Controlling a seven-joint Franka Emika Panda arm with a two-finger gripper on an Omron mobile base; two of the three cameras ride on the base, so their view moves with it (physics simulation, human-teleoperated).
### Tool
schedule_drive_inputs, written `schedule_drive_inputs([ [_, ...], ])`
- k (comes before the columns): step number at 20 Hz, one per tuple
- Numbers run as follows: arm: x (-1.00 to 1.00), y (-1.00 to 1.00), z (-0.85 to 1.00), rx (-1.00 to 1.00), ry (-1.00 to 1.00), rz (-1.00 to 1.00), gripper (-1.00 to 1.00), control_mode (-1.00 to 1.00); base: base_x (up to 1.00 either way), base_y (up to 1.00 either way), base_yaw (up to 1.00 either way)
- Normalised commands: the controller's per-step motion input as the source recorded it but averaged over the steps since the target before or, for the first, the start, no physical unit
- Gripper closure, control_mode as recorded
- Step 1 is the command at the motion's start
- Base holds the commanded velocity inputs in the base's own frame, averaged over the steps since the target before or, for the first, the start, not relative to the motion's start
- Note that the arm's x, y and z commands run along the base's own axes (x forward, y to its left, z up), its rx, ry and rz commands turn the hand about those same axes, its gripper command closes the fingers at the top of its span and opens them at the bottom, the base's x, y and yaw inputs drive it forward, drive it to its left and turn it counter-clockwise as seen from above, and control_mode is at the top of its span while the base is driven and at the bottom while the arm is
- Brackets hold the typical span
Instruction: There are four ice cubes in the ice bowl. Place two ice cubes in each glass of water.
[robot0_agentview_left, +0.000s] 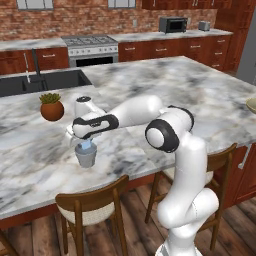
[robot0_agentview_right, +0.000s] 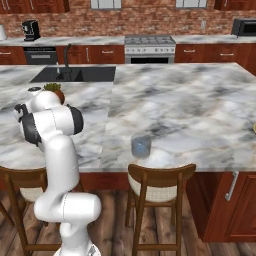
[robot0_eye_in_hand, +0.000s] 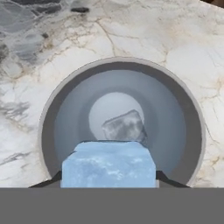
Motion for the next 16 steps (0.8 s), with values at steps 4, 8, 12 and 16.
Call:
schedule_drive_inputs([
  [4, 0.0, 0.0, 0.0, 0.0, 0.0, -0.06, -1.0, -1.0, 0.0, 0.0, 0.0],
  [8, 0.0, 0.0, 0.02, 0.0, 0.0, -0.05, -1.0, -1.0, 0.0, 0.0, 0.0],
  [12, -0.3, 0.0, 0.41, 0.01, -0.02, -0.04, -1.0, -1.0, 0.0, 0.0, 0.0],
  [16, -0.7, -0.04, 0.98, 0.07, -0.15, -0.05, -1.0, -1.0, 0.0, 0.0, 0.0],
])
